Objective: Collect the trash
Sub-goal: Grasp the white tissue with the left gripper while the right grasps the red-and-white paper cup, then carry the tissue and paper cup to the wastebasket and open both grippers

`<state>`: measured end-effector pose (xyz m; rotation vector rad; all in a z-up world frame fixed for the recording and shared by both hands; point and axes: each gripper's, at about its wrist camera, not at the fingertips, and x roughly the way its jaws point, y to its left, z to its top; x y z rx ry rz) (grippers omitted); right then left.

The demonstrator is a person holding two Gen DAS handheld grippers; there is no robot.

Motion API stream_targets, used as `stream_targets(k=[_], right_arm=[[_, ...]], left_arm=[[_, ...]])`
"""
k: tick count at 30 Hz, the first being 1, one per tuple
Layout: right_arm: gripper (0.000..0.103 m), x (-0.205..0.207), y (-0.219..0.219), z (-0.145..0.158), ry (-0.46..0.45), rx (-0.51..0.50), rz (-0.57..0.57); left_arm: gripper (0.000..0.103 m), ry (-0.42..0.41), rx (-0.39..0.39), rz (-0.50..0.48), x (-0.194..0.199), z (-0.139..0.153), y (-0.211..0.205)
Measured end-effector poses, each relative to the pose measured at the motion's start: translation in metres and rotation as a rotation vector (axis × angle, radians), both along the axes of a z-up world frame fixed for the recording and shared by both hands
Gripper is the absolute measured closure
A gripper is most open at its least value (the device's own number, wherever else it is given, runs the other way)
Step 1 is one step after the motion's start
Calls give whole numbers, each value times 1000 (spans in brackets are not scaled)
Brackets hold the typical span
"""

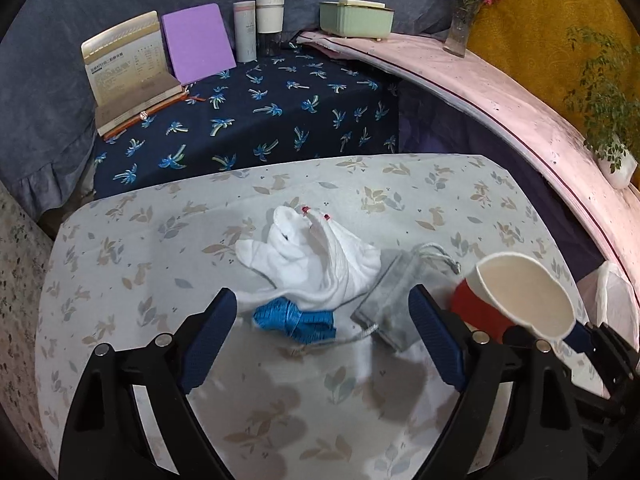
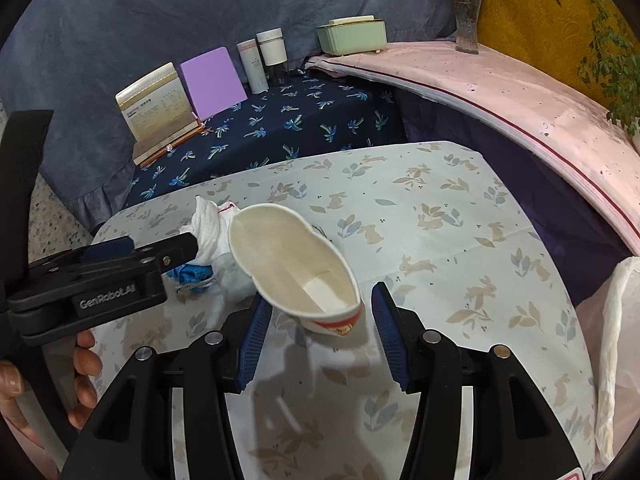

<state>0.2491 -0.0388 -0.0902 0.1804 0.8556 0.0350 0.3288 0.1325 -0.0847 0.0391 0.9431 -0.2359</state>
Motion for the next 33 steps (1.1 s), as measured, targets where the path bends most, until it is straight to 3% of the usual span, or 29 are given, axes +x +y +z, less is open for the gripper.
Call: stream_targets(k=[5, 10, 12, 25, 33], right_arm=[[52, 11, 3, -6, 0, 6, 13], [67, 13, 5, -9, 4, 14, 23], [72, 11, 4, -8, 1, 22, 23], [74, -25, -15, 34, -89, 26, -26], [74, -60, -45, 70, -159, 27, -90]], left_arm=[[41, 32, -3, 1, 17, -10, -6], [90, 70, -5, 1, 22, -19, -9], [98, 68, -12, 3, 20, -18, -9], [99, -33, -65, -8, -19, 40, -23], [100, -84, -91, -68, -54, 82, -61]])
